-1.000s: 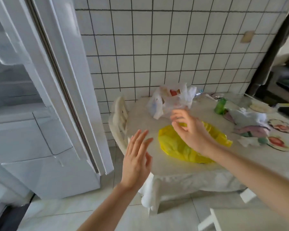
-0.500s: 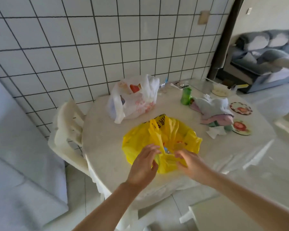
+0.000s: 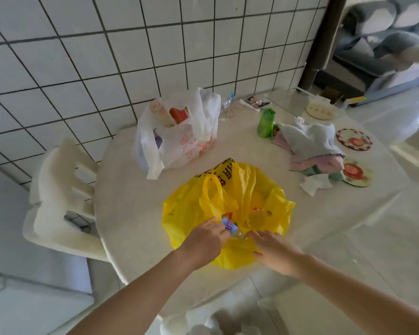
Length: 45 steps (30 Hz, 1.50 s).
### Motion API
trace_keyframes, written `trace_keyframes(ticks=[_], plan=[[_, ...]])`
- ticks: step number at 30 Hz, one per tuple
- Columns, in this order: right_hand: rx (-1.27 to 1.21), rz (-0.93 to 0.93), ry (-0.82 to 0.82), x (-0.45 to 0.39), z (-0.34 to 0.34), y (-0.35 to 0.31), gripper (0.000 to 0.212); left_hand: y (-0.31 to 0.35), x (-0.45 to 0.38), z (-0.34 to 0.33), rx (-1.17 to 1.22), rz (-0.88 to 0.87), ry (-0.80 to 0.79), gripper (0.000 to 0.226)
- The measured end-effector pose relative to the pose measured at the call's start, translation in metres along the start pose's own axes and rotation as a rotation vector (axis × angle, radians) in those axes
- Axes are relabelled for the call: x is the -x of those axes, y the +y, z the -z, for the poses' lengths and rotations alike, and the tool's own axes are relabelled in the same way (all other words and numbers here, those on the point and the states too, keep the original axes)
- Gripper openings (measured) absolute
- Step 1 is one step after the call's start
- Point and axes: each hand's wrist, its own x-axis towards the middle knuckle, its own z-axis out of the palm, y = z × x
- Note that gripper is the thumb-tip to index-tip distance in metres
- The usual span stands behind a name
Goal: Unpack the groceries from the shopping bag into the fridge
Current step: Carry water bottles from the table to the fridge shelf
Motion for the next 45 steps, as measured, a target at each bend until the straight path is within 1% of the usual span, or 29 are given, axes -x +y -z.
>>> trace_keyframes(ticks=[2,4,5,7,8,10,12,14,16,17,19,20,21,23,24,26,27,29,31,33,34,36,37,38,39,41,43,44,45], plan=[[0.005,0.017,0.017,-0.001,0.001,0.003,0.039,-0.007,0.004,0.001,0.000,0.005,0.055,0.019],[-0.028,0.076,0.067,0.000,-0.001,0.006,0.032,-0.011,0.013,0.002,0.008,0.028,0.097,0.007],[-0.043,0.133,0.131,0.002,-0.002,0.007,0.028,-0.010,0.018,0.003,0.014,0.050,0.102,0.007],[-0.055,0.274,0.257,0.005,-0.011,0.012,0.018,-0.007,0.030,0.000,0.012,0.104,0.090,0.019],[-0.077,0.333,0.293,0.008,-0.017,0.015,0.018,-0.004,0.036,-0.002,0.005,0.142,0.083,0.023],[-0.113,0.402,0.314,0.012,-0.032,0.021,0.020,0.003,0.048,-0.008,0.009,0.256,0.031,0.030],[-0.113,0.431,0.293,0.013,-0.043,0.028,0.015,0.006,0.060,-0.015,0.037,0.428,-0.038,0.037],[-0.113,0.436,0.256,0.012,-0.052,0.038,0.011,0.005,0.069,-0.015,0.127,0.657,-0.128,0.040],[-0.098,0.400,0.190,0.008,-0.052,0.053,0.015,0.001,0.072,-0.013,0.242,0.871,-0.217,0.055],[-0.076,0.366,0.153,0.003,-0.049,0.059,0.021,0.000,0.070,-0.011,0.277,0.929,-0.215,0.062],[-0.015,0.292,0.061,-0.008,-0.036,0.068,0.029,-0.001,0.061,-0.009,0.271,0.988,-0.184,0.066],[0.012,0.270,0.033,-0.014,-0.030,0.073,0.029,-0.002,0.054,-0.006,0.258,1.010,-0.170,0.066],[0.008,0.251,0.043,-0.020,-0.023,0.077,0.027,-0.005,0.048,-0.005,0.230,1.030,-0.163,0.065],[-0.048,0.239,0.137,-0.034,-0.004,0.081,0.024,-0.015,0.036,-0.005,0.162,1.053,-0.142,0.059],[-0.067,0.253,0.189,-0.042,0.004,0.082,0.025,-0.020,0.029,-0.003,0.156,1.039,-0.106,0.052],[-0.072,0.292,0.223,-0.061,0.016,0.084,0.025,-0.028,0.013,0.001,0.181,0.965,-0.014,0.038],[-0.074,0.323,0.230,-0.069,0.020,0.082,0.024,-0.032,0.005,0.002,0.202,0.919,0.036,0.035],[-0.092,0.391,0.250,-0.086,0.026,0.077,0.029,-0.034,-0.012,0.008,0.268,0.833,0.084,0.041],[-0.055,0.447,0.199,-0.104,0.033,0.068,0.043,-0.038,-0.027,0.009,0.285,0.767,0.070,0.049],[0.036,0.483,0.100,-0.120,0.036,0.058,0.055,-0.044,-0.034,0.008,0.315,0.762,-0.024,0.056],[0.108,0.501,0.040,-0.126,0.038,0.056,0.057,-0.047,-0.037,0.007,0.328,0.763,-0.078,0.058],[0.310,0.622,0.009,-0.137,0.041,0.057,0.050,-0.051,-0.040,0.006,0.348,0.754,-0.134,0.053],[0.413,0.662,-0.009,-0.139,0.045,0.059,0.041,-0.054,-0.040,0.005,0.352,0.749,-0.134,0.046],[0.457,0.648,-0.051,-0.140,0.049,0.063,0.031,-0.057,-0.040,0.003,0.349,0.746,-0.129,0.042],[0.443,0.616,-0.085,-0.140,0.053,0.069,0.029,-0.060,-0.039,-0.001,0.339,0.742,-0.130,0.040],[0.357,0.504,-0.151,-0.140,0.057,0.089,0.042,-0.068,-0.036,-0.011,0.287,0.718,-0.171,0.044],[0.313,0.432,-0.123,-0.139,0.063,0.112,0.059,-0.074,-0.034,-0.017,0.266,0.719,-0.219,0.059],[0.310,0.406,-0.099,-0.139,0.067,0.125,0.066,-0.078,-0.032,-0.018,0.264,0.734,-0.213,0.068],[0.329,0.369,-0.104,-0.138,0.072,0.136,0.074,-0.083,-0.030,-0.020,0.254,0.753,-0.192,0.073]])
